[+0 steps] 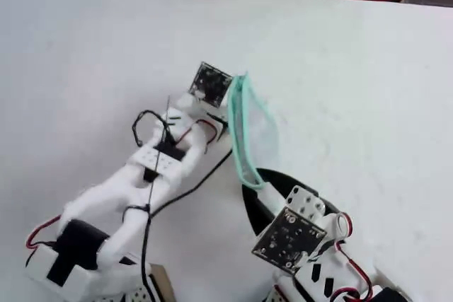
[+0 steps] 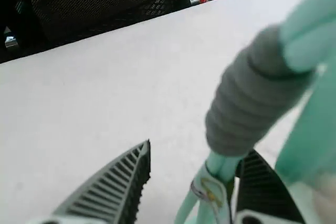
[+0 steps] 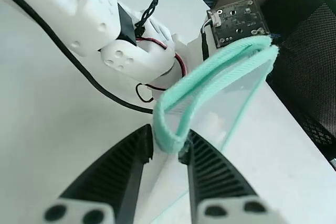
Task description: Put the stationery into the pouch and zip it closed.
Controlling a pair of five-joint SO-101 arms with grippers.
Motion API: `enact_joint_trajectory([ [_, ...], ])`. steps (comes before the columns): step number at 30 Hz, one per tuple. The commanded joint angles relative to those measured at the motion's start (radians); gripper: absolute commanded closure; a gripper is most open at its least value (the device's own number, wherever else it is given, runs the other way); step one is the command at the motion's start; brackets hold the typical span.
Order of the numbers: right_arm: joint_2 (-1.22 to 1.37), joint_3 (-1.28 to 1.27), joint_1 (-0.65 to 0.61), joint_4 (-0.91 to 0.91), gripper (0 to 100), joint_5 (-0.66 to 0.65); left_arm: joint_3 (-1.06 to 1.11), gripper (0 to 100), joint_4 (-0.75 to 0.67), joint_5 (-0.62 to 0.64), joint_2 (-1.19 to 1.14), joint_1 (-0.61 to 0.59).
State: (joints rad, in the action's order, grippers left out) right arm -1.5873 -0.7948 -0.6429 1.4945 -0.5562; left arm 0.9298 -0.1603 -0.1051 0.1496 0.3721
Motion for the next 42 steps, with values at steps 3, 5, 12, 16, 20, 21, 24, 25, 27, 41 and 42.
enact_joint_trajectory([
  [3, 0.013, -0.008, -0.01, 0.033, 97.9, -0.012, -0.095, 82, -0.023, 0.009, 0.054, -0.001],
  [5, 0.013, -0.008, -0.007, 0.033, 97.9, -0.011, -0.121, 89, -0.023, 0.009, 0.051, -0.001],
  [12, 0.013, -0.006, 0.001, 0.018, 97.9, -0.002, -0.133, 98, -0.014, -0.017, 0.13, -0.068],
  [16, 0.015, -0.008, 0.113, -0.053, 97.9, 0.038, -0.095, 98, 0.012, -0.017, 0.275, -0.131],
  [20, 0.016, -0.015, 0.196, -0.114, 97.9, 0.098, -0.091, 98, 0.164, -0.018, 0.453, -0.174],
  [21, 0.016, -0.025, 0.194, -0.124, 97.9, 0.1, -0.091, 98, 0.199, -0.018, 0.495, -0.18],
  [24, 0.016, -0.068, 0.194, -0.159, 97.9, 0.127, -0.091, 98, 0.296, -0.018, 0.615, -0.185],
  [25, 0.016, -0.083, 0.194, -0.174, 97.9, 0.137, -0.091, 98, 0.33, -0.018, 0.654, -0.18],
  [27, 0.016, -0.107, 0.193, -0.194, 97.9, 0.14, -0.091, 98, 0.396, -0.018, 0.731, -0.173],
  [41, 0.012, -0.135, 0.163, -0.229, 97.4, 0.233, -0.081, 98, 0.824, -0.018, 1.075, 0.004],
  [42, 0.005, -0.149, 0.147, -0.242, 97.1, 0.233, -0.081, 98, 0.83, -0.018, 1.073, 0.016],
])
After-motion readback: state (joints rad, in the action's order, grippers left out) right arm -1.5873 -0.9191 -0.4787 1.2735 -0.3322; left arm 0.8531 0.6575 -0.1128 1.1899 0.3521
